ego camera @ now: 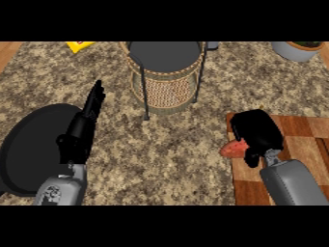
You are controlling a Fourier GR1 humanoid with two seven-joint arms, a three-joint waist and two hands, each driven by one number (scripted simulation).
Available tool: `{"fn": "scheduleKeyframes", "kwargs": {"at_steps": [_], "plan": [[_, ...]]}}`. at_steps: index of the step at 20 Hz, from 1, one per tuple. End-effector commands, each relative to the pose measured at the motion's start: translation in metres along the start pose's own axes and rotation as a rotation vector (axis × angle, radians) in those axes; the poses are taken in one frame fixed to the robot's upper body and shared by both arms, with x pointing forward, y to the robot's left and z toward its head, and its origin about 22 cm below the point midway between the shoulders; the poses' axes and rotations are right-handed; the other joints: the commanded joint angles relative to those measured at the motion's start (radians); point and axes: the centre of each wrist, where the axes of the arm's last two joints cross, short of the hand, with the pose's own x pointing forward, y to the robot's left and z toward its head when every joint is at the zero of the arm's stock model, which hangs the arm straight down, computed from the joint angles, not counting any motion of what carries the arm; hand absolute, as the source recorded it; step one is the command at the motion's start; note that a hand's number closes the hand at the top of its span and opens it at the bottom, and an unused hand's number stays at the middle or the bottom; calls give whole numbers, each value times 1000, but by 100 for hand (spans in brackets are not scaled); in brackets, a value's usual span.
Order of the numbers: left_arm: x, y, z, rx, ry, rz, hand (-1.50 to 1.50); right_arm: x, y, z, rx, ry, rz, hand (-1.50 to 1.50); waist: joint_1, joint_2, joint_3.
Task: Pick the sweet potato from the cutting board and place it in the tiered basket
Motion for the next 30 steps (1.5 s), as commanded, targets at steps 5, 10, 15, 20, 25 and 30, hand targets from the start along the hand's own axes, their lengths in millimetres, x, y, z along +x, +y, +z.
{"fn": "scheduleKeyframes", "kwargs": {"at_steps": [5, 10, 15, 20, 25, 30], "plan": [[4, 4, -8, 7, 10, 8, 0, 167, -24, 21, -43, -17, 163, 150, -9, 13, 30], [-2, 0, -6, 24, 11, 2, 0, 200, -82, 51, -184, 43, 111, 150, -30, 12, 30], [-6, -9, -3, 44, 0, 8, 0, 210, -143, 82, -293, 44, 37, 150, -49, 12, 30], [-7, -5, -4, 40, 16, 2, 0, 211, -206, 86, -358, 63, -32, 150, -47, 9, 29], [-5, 3, -4, 30, 15, -4, 0, 215, -250, 82, -378, 79, -121, 150, -42, 8, 28], [-14, -2, 0, 44, 0, -7, 0, 210, -263, 68, -324, 43, -361, 150, -43, 14, 29]]}}
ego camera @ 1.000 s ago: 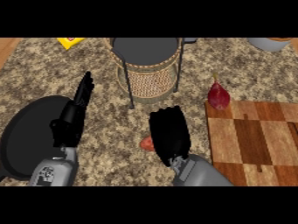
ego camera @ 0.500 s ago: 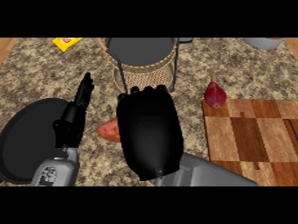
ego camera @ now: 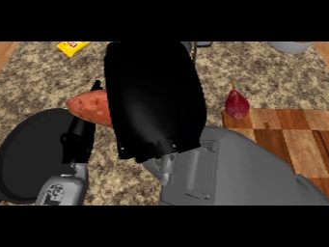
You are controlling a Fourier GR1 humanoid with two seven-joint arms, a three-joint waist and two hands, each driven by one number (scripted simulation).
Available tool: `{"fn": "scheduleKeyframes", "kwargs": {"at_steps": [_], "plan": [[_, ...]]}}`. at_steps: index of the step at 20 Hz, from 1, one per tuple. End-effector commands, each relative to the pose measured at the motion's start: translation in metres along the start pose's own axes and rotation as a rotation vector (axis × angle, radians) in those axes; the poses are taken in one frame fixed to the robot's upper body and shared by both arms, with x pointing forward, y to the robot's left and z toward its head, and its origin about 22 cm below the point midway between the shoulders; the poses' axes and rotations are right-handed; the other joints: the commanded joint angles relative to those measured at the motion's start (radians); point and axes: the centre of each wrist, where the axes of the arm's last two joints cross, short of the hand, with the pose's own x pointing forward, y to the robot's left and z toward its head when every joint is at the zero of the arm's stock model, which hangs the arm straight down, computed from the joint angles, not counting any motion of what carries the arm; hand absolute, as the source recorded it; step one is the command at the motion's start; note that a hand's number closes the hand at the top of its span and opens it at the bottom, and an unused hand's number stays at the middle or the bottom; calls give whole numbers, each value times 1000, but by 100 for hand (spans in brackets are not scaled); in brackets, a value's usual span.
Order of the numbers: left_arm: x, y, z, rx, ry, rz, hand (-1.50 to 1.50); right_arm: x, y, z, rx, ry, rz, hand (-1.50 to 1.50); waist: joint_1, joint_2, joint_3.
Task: Pick the sweet potato from the cutting board and place it in the tiered basket
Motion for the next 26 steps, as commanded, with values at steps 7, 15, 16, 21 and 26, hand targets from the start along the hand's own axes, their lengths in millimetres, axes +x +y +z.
{"fn": "scheduleKeyframes", "kwargs": {"at_steps": [7, 15, 16, 21, 26], "plan": [[-2, 3, 5, 10, -21, -4, 0, 27, -10, -59, -33, 190, -94, 150, 12, 11, 0], [13, 12, -5, 8, -14, -2, 0, 6, 11, -107, -52, 205, 57, 150, -6, 12, 2], [7, -6, -4, 18, -13, 0, 0, 15, 7, -104, -41, 200, 43, 150, -14, 9, 2], [3, -1, 4, 7, -10, -3, 0, -3, 1, -130, -25, 223, 90, 150, -11, 10, 2], [2, 12, 2, 13, -15, 2, 0, -42, 22, -145, -14, 373, -201, -150, -3, 15, 2]]}}
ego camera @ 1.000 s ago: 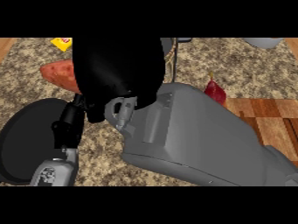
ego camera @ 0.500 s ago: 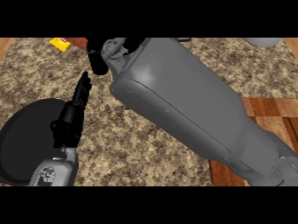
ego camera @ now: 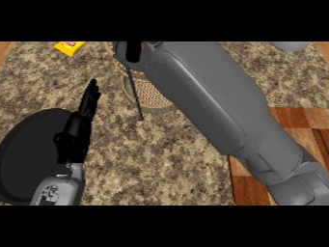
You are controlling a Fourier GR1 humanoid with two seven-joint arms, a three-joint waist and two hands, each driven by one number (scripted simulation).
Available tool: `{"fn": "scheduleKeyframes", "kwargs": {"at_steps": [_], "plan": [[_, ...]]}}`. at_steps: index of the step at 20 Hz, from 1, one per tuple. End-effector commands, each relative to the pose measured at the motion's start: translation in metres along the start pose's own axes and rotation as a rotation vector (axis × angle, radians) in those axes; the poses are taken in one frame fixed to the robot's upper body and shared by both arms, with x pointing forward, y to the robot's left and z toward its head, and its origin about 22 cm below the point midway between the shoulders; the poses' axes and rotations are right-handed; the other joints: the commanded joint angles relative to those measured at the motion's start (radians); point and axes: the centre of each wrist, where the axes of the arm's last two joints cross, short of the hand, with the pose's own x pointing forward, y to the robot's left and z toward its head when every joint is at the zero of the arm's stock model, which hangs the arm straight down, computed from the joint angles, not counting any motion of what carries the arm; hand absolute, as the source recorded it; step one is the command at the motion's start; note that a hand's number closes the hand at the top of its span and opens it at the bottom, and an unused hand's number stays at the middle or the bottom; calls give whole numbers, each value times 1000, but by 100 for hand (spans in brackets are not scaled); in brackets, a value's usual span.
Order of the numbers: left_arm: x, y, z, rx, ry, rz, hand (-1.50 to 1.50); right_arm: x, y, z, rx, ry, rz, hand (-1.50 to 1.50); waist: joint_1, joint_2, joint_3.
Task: Pick the sweet potato from the cutting board and place it in the tiered basket
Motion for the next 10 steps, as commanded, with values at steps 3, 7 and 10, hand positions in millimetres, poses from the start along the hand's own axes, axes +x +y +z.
{"fn": "scheduleKeyframes", "kwargs": {"at_steps": [3, 7, 10], "plan": [[1, 0, -2, -15, -7, -3, 0, -19, 14, -20, 54, 64, -224, -150, 12, 3, 0], [3, -1, 2, 0, -8, 1, 0, -39, 13, -21, 44, 58, -379, -150, -10, -4, 1], [0, 13, 11, 10, 9, 7, 0, -50, -15, -25, -97, 71, -513, -150, -8, -7, 1]]}}
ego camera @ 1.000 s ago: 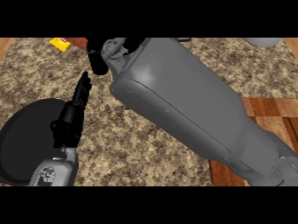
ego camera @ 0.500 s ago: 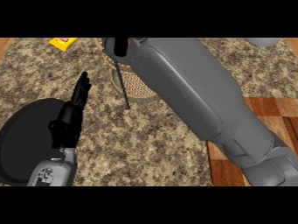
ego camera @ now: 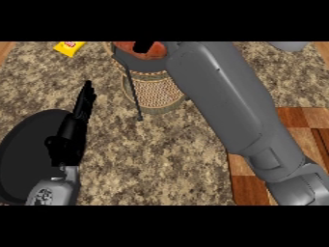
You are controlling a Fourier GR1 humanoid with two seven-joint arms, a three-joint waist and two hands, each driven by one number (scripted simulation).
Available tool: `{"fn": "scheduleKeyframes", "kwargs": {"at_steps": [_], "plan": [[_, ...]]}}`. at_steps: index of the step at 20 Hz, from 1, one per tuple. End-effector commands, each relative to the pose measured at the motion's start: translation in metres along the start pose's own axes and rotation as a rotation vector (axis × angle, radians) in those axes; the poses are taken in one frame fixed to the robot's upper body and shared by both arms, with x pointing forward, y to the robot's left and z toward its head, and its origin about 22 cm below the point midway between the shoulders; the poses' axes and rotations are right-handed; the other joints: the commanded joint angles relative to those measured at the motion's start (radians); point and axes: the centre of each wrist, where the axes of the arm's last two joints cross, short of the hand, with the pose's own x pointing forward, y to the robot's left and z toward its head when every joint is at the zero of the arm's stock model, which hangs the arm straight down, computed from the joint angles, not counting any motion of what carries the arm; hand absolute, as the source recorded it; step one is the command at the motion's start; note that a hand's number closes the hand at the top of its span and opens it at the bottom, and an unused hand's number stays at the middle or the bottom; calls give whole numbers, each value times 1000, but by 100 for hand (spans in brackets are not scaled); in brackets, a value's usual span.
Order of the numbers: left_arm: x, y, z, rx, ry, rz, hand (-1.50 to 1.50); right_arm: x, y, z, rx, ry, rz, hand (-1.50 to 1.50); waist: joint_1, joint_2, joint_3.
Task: Pick the sweet potato from the cutting board and place it in the tiered basket
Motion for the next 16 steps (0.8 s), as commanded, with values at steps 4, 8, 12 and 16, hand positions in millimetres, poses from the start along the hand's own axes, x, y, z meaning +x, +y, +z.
{"fn": "scheduleKeyframes", "kwargs": {"at_steps": [4, 8, 12, 16], "plan": [[5, 5, -4, 20, 15, 6, 0, -18, -31, -6, -185, 114, -216, -150, -17, -4, 0], [-1, 15, 9, 42, 27, -6, 0, -65, -71, -3, -209, 208, -315, -150, -42, -14, 1], [-7, 15, 7, 53, 40, -10, 0, -120, -103, 13, -231, 209, -417, -150, -61, -16, 2], [-14, 17, 14, 77, 34, -10, 0, -196, -116, 43, -224, 208, -442, -150, -69, -14, 2]]}}
